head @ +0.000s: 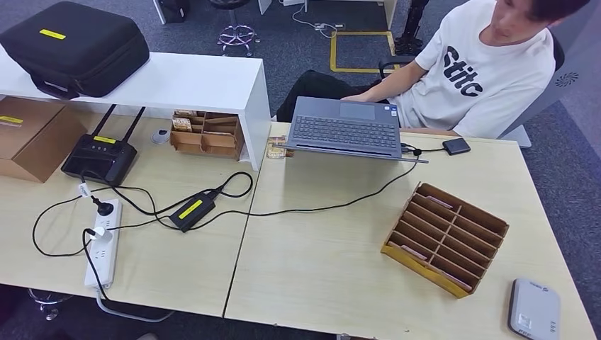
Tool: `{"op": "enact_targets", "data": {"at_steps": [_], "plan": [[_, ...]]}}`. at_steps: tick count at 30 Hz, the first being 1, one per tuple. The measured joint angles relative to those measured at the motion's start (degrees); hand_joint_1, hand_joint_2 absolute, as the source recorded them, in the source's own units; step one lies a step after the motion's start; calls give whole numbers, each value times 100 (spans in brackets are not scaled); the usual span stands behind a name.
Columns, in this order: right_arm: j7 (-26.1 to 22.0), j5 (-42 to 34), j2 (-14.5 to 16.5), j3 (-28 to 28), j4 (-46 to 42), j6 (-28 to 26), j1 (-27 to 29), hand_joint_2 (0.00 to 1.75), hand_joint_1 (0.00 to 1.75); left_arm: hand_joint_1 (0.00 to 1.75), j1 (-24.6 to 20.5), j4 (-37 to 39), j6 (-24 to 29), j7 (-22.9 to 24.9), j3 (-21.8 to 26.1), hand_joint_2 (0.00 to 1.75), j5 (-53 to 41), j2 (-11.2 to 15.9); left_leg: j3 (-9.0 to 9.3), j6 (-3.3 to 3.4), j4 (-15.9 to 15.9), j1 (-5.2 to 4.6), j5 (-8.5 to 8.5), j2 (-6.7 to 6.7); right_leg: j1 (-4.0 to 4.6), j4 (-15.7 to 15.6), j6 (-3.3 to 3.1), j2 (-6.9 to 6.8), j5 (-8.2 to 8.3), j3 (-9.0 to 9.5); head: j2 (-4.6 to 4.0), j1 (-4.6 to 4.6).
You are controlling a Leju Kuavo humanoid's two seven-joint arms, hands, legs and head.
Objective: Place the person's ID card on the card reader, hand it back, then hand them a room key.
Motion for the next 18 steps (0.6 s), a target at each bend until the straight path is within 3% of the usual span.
{"op": "enact_targets", "data": {"at_steps": [3, 5, 10, 12, 14, 18], "plan": [[28, -261, 5, -61, 4, -936, 2, 175, 0, 0, 3, 0, 42, 0, -1, 175, 53, -3, -1, 0, -1, 1, 0, 1, 1, 3, 0, 1, -1, 0, 1, 1], [78, -287, -34, -116, 0, -1059, -32, 175, 0, 0, 4, 0, 56, 0, -2, 175, 60, -5, -1, 0, -1, 3, 0, 3, 3, 0, 0, 4, -1, 1, 1, 5], [39, 0, -58, -55, 28, 98, -41, 175, 0, 0, -2, 0, -4, -3, -30, 175, -12, -3, 2, 0, 0, 0, 0, 3, 0, -2, 0, 4, 0, 1, 1, 3], [-23, 21, -41, 0, 54, 232, -26, 175, 0, 0, -2, 0, -35, -8, -59, 175, -43, -1, 2, 0, 0, 1, 0, 2, 1, 0, 0, 3, 0, 0, 1, 2], [-47, -37, -38, 18, 63, -63, -15, 175, 0, 0, -2, 0, -38, -11, -74, 175, -37, -1, 1, 0, -1, 1, 0, 2, 2, 1, 0, 3, -1, 0, 1, 2], [-2, -267, -56, -59, 48, -1220, -36, 175, 0, 0, 0, 0, 32, -2, -75, 175, 28, -4, 0, 0, -1, 1, 0, 4, 1, 0, 0, 5, 0, 1, 0, 4]]}}
